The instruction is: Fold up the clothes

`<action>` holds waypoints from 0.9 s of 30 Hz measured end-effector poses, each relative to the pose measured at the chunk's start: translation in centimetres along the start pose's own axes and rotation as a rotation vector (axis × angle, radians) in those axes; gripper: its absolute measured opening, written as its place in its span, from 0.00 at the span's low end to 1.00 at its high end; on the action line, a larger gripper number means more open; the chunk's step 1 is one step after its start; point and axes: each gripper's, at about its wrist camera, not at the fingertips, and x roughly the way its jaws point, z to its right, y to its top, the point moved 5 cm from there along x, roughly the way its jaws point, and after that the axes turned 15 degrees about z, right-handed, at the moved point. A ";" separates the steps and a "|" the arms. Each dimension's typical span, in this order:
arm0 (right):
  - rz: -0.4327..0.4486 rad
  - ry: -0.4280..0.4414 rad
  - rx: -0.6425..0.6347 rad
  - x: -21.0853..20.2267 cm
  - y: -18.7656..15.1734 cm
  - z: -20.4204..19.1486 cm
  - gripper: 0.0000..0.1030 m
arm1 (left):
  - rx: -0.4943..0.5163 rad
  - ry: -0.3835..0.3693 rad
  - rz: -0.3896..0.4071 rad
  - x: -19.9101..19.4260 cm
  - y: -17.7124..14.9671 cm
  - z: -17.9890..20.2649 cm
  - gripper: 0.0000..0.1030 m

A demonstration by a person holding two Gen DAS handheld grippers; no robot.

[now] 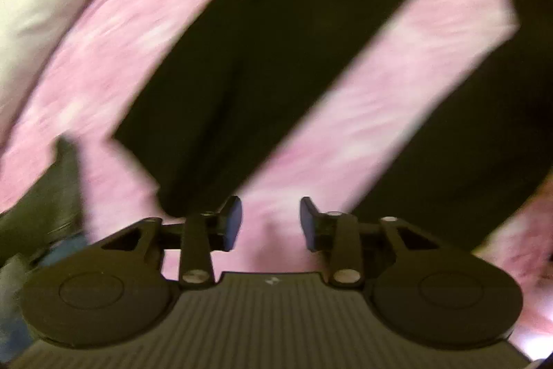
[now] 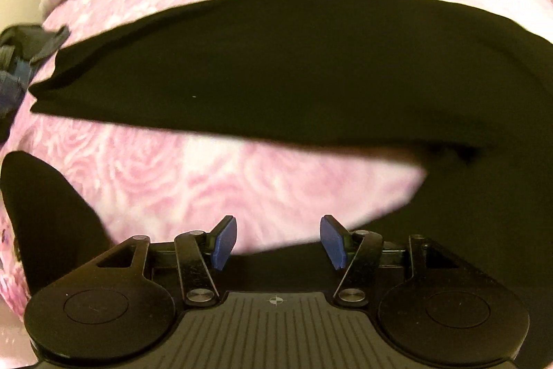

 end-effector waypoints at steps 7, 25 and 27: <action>-0.012 -0.181 0.089 -7.0 -4.8 4.6 0.56 | 0.151 -0.125 0.046 -0.4 -1.6 8.6 0.50; -0.073 -0.146 0.034 -7.4 -6.4 4.9 0.59 | -0.563 0.008 0.070 0.4 -8.0 -0.7 0.59; -0.076 -0.144 0.035 -7.2 -6.3 4.6 0.60 | -0.730 -0.074 0.080 1.5 -8.3 -2.1 0.57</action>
